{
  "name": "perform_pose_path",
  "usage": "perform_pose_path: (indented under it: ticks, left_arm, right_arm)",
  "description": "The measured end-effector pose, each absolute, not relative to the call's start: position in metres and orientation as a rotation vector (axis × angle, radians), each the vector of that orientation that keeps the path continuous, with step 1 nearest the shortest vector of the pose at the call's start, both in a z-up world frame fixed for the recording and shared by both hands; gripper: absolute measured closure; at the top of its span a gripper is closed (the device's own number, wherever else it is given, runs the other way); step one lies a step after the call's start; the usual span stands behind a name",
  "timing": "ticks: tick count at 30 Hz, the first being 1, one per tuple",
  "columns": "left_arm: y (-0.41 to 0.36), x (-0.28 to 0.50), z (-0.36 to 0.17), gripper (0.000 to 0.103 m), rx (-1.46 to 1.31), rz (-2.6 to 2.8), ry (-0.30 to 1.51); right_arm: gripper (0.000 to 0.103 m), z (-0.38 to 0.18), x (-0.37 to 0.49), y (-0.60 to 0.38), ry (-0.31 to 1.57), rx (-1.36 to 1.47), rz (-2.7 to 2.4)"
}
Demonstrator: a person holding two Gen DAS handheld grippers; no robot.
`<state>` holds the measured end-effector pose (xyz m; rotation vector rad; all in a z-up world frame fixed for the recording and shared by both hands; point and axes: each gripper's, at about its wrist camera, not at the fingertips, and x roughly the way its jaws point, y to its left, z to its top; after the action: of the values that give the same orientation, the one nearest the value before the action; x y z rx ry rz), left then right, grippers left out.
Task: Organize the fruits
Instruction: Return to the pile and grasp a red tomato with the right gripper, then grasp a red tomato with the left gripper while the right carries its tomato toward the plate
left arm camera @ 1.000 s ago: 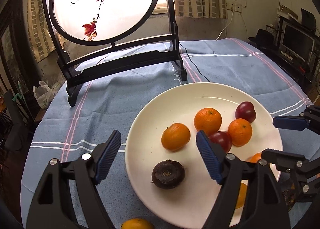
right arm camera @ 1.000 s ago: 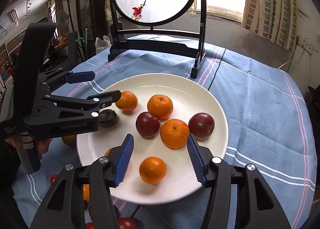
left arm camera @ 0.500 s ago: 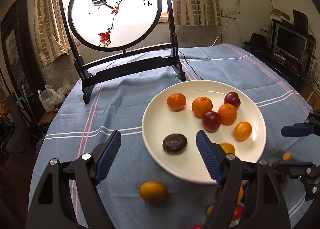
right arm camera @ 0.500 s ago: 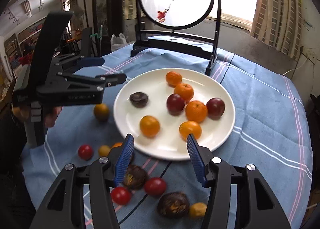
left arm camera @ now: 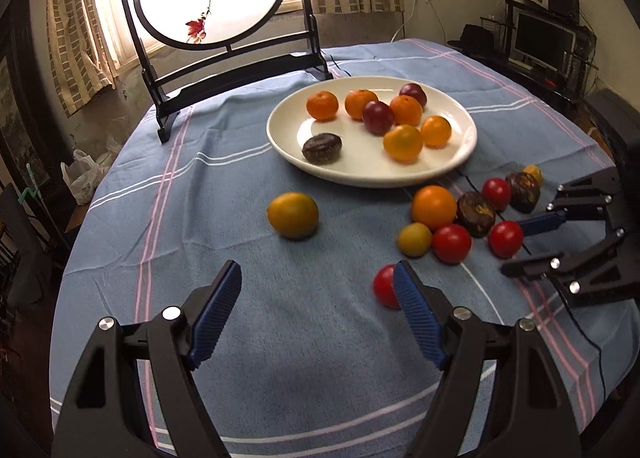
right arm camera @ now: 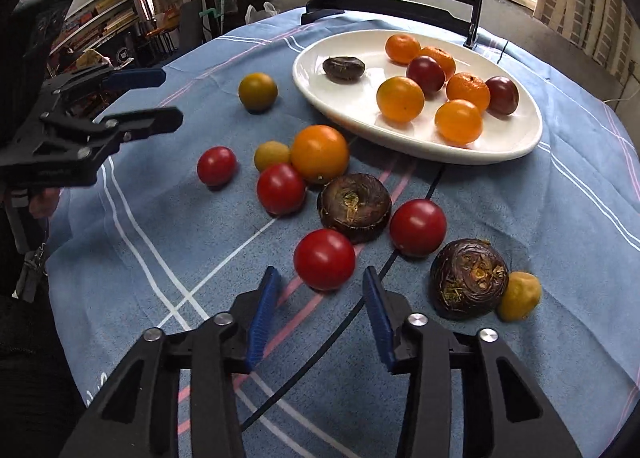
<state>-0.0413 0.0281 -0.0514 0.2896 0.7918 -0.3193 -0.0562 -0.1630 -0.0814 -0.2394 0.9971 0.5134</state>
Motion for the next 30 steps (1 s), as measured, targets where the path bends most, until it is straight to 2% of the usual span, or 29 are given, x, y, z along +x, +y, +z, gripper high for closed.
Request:
perform_pose_path:
  ticks: [5,7,10,15,18,24,30]
  left_arm:
    - [0.004,-0.044,-0.07,0.028,0.346,-0.385,0.836]
    - [-0.003,-0.041,-0.075,0.04,0.347,-0.407,0.858]
    - [-0.008,-0.032,-0.08,0.051,0.336,-0.414,0.888]
    - [-0.012,-0.025,-0.085,0.054,0.329,-0.419,0.922]
    - [-0.014,-0.024,-0.089,0.075,0.335,-0.429,0.944]
    - [-0.014,-0.029,-0.079,0.076,0.33,-0.428,0.912]
    - [-0.011,-0.03,-0.04,0.076,0.307,-0.388,0.794]
  right_arm:
    - [0.075,-0.078,-0.061,-0.167,0.996,-0.239,0.509]
    - [0.075,-0.075,-0.063,-0.171,0.991,-0.229,0.502]
    - [0.075,-0.072,-0.065,-0.178,0.98,-0.217,0.497]
    - [0.075,-0.072,-0.062,-0.185,0.98,-0.196,0.49]
    - [0.075,-0.073,-0.063,-0.185,0.978,-0.19,0.492]
    - [0.075,-0.065,-0.068,-0.187,0.951,-0.184,0.494]
    - [0.075,-0.033,-0.071,-0.188,0.865,-0.194,0.489]
